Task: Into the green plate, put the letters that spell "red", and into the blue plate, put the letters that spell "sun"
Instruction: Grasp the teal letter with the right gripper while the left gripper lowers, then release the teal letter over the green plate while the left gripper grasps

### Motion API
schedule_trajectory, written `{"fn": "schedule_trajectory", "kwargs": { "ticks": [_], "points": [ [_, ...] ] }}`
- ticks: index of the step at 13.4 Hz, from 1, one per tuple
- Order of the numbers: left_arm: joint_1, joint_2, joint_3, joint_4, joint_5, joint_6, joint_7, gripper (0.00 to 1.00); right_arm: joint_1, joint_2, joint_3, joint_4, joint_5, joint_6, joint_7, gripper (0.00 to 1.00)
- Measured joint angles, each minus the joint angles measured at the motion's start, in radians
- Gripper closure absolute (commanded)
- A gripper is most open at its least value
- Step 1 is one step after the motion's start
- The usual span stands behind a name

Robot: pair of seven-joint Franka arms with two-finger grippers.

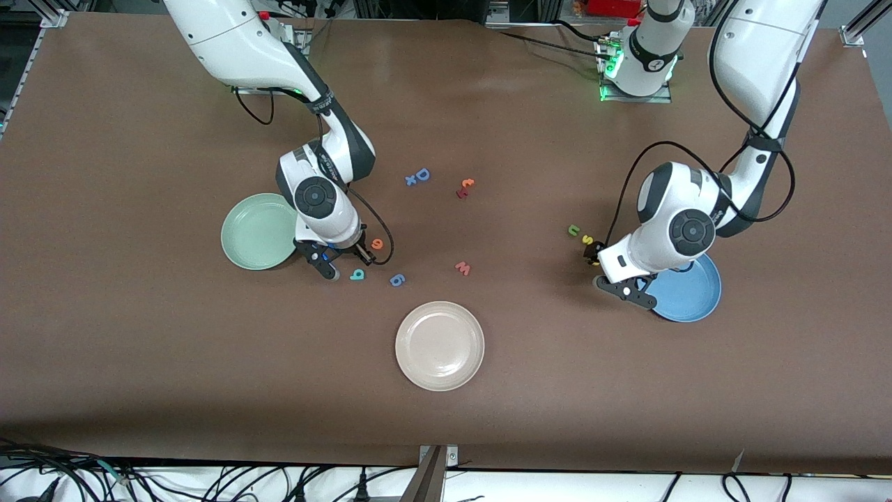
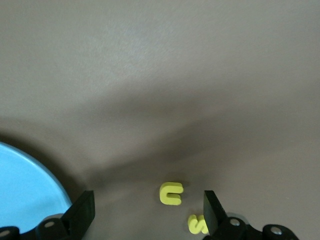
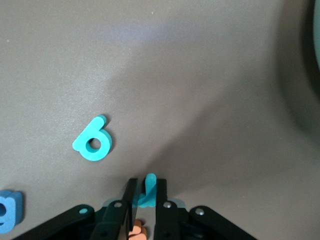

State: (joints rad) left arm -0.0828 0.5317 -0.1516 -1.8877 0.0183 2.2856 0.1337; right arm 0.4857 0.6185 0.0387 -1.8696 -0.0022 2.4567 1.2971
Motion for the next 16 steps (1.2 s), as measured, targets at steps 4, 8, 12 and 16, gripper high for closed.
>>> {"fn": "schedule_trajectory", "kwargs": {
  "ticks": [4,8,12,16],
  "points": [
    [-0.002,0.018,0.007,-0.003,0.0,0.007,-0.008,0.09,0.0,-0.015,0.0,0.002,0.0,-0.017,-0.002,0.94],
    [-0.038,0.018,0.007,-0.027,0.0,0.007,-0.045,0.1,0.0,-0.07,-0.012,0.006,0.0,-0.095,-0.044,0.94],
    [-0.06,0.019,0.007,-0.063,0.0,0.031,-0.074,0.11,-0.001,-0.135,-0.085,0.006,-0.001,-0.224,-0.189,0.94],
    [-0.06,0.021,0.011,-0.083,0.0,0.065,-0.074,0.17,-0.005,-0.18,-0.19,-0.003,-0.001,-0.326,-0.376,0.94]
  ]
}}
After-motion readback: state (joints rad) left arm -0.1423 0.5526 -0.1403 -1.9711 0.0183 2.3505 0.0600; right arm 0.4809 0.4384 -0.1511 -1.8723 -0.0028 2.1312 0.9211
